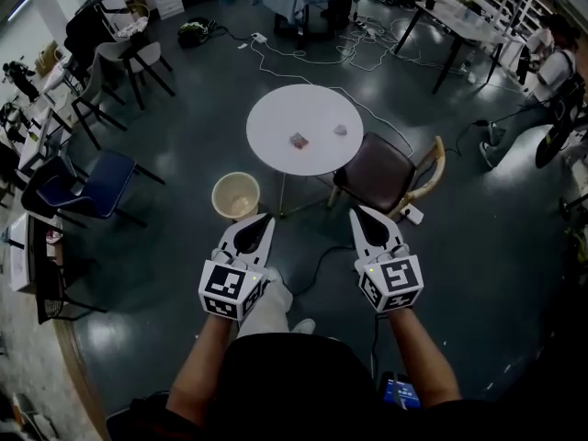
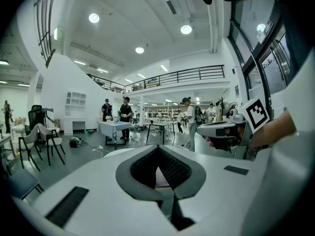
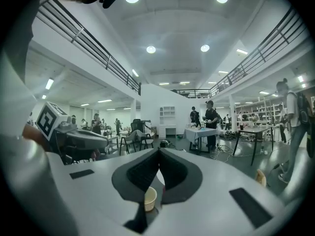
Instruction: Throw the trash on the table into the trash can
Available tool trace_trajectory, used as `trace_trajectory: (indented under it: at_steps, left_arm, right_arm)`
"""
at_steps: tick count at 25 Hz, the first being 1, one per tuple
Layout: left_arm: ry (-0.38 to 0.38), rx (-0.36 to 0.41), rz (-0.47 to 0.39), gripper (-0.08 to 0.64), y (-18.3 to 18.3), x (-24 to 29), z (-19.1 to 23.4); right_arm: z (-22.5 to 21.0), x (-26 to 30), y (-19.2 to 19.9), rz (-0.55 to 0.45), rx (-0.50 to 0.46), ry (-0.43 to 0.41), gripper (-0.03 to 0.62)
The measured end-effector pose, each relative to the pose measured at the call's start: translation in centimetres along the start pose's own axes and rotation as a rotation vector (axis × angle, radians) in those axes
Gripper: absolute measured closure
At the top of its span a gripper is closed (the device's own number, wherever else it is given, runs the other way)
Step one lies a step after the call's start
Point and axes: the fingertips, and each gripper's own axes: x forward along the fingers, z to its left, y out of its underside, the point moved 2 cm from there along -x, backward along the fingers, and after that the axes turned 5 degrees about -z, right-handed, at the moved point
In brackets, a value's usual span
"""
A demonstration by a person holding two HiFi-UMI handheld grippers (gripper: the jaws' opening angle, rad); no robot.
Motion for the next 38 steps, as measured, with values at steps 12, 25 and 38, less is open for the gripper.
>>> trace_trajectory:
  at_steps: [12,25,38]
  left_arm:
    - [0.029,-0.04,0.027,0.552,1.0,7.3,4.3]
    - [0.057,-0.112,0.025,0.552,0.0,15.8,13.7]
    - [0.087,-0.157,0.04,0.552,1.1,20.0,21.4]
  right_arm:
    - [-4.3,6.6,0.7,0.038,0.027,0.024,0.574]
    - [-7.1,19.3,1.1,0.105,-0.021,0.015,0.574]
    - [-8.0,27.6,3.0,0.209,-0.061,0.026,0.574]
